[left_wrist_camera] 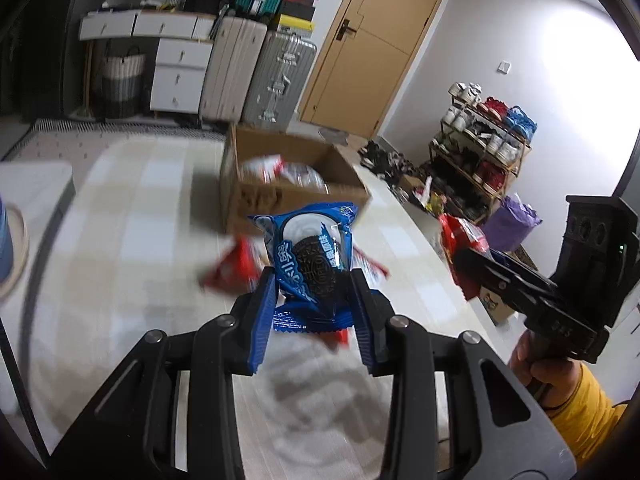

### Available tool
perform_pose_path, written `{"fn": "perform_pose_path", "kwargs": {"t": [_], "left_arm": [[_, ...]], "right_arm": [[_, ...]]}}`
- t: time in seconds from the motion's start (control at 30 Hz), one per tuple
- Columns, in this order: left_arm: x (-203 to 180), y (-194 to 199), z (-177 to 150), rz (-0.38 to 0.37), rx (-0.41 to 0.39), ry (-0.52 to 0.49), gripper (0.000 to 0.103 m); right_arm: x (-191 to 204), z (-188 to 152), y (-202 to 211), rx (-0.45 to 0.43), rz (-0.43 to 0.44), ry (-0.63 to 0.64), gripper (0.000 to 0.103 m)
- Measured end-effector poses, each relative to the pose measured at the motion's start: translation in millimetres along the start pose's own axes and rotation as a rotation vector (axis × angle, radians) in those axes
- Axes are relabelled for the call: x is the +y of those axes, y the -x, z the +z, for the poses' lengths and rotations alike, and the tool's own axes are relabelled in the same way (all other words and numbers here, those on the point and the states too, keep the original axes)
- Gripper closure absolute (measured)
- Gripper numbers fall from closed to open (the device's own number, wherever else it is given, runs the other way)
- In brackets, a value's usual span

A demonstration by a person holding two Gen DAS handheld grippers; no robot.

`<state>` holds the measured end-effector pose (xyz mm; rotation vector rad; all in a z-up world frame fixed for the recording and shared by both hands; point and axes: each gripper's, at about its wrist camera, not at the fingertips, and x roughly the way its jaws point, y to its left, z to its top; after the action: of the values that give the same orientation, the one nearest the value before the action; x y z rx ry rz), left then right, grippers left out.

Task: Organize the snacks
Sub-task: 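Carry the Oreo pack and red biscuit pack over the SF box with both tools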

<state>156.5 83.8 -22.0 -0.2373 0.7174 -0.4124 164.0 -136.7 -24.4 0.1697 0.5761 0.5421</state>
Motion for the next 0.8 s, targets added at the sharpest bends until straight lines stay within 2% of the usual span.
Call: {"fn": "perform_pose_path", "kwargs": {"t": [0.23,0.37,0.47,0.67,0.8], "left_arm": [[9,-40,84,0.032,-0.015,-0.041,0.070],[16,-79,127,0.050,0.008,-0.039,0.070],[12,-106,150,0.080,0.015,-0.093,0.070],[3,-170,181,0.088,0.094,-0.128,0.070],[9,-206,196,0.104,0.134,-0.136,0.070]], "right_arm": [[-25,72,-55,0.027,-0.039,0.037,0.051],[-46,103,-86,0.042,-0.056,0.010,0.051],[-65,124,-113,0.062,-0.058,-0.027,0.051],[-101,144,-166,0.126,-0.078,-0.083,0.051],[-117,142,-194,0.177,-0.100,-0.098,0.051]]}}
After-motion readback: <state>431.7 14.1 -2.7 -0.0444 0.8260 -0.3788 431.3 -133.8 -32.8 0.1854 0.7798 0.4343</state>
